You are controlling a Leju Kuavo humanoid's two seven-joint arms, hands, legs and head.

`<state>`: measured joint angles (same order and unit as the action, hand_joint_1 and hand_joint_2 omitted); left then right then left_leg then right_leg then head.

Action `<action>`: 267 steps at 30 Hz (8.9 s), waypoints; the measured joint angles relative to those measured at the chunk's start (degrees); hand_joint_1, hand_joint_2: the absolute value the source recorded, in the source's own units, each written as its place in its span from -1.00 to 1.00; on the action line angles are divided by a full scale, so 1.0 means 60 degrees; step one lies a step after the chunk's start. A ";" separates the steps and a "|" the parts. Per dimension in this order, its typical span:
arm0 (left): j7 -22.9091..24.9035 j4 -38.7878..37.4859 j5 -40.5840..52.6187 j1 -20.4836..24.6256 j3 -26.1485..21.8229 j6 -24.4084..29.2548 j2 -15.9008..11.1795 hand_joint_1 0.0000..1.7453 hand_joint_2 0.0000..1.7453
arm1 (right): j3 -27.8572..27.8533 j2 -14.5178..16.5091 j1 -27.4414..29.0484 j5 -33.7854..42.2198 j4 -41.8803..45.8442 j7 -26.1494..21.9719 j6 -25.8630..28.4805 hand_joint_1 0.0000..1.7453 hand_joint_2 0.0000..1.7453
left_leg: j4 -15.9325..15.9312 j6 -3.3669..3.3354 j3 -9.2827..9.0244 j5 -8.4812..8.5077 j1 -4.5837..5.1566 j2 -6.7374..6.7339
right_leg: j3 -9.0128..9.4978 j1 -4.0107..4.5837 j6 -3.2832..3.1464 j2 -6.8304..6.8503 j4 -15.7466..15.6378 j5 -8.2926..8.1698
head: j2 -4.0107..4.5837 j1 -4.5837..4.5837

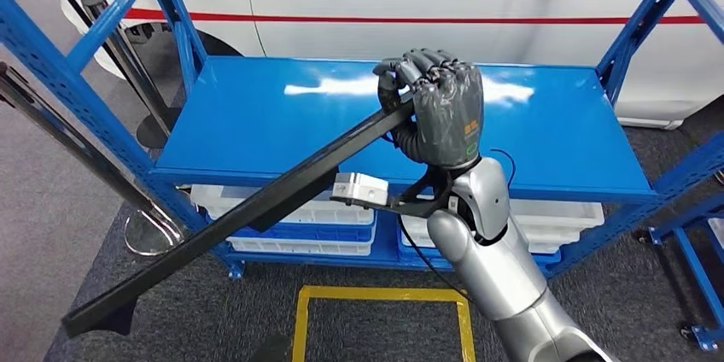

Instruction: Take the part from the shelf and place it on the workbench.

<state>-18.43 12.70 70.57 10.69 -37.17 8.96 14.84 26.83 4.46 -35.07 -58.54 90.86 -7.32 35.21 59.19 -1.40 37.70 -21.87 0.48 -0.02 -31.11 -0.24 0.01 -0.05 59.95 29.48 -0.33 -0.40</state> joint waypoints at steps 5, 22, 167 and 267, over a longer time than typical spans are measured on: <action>0.0004 0.0000 0.0004 -0.0013 0.0014 0.0004 0.0011 -1.00 1.00 | -0.0002 0.0040 -0.0079 0.0007 -0.0145 0.0014 -0.0001 1.00 1.00 | 0.1276 0.0270 0.0425 -0.1299 -0.0087 0.0026 | -0.0417 -0.0050 -0.0305 0.0057 -0.0083 -0.0459 | 0.0000 -0.0014; -0.0005 0.0004 -0.0509 0.0200 0.0045 0.0216 0.0018 -1.00 1.00 | -0.0645 -0.0261 -0.0377 0.0784 -0.0223 -0.0025 0.0176 1.00 1.00 | -0.0394 -0.0265 -0.0906 -0.0576 -0.0053 -0.0079 | -0.2134 -0.0087 0.0204 0.0023 0.2059 0.0298 | 0.0000 -0.0009; -0.0416 0.0007 -0.1249 -0.0149 -0.0230 0.0536 -0.0186 -1.00 1.00 | -0.1512 -0.2171 0.0486 0.2370 0.1942 -0.0269 -0.0702 1.00 1.00 | -0.0034 0.0063 -0.1068 -0.1084 0.0051 -0.0021 | -0.0859 -0.0170 0.0016 0.0061 0.0092 -0.0592 | 0.0000 -0.0058; -0.0357 0.0007 -0.1420 -0.0243 -0.0244 0.0704 -0.0306 -1.00 1.00 | -0.1590 -0.2387 0.0790 0.3065 0.2650 -0.1287 -0.1250 1.00 1.00 | -0.0537 -0.0285 -0.1037 -0.0698 -0.0048 -0.0271 | -0.2069 -0.0134 0.0340 -0.0087 0.2200 0.0320 | 0.0000 -0.0026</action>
<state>-20.57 12.74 62.05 9.23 -38.64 13.18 13.00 17.29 -9.86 -30.33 -40.15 106.76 -15.04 27.71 55.97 -3.11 31.47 -26.06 0.19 -1.64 -43.52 -1.05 2.05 -0.57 73.15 31.40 -0.33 -0.56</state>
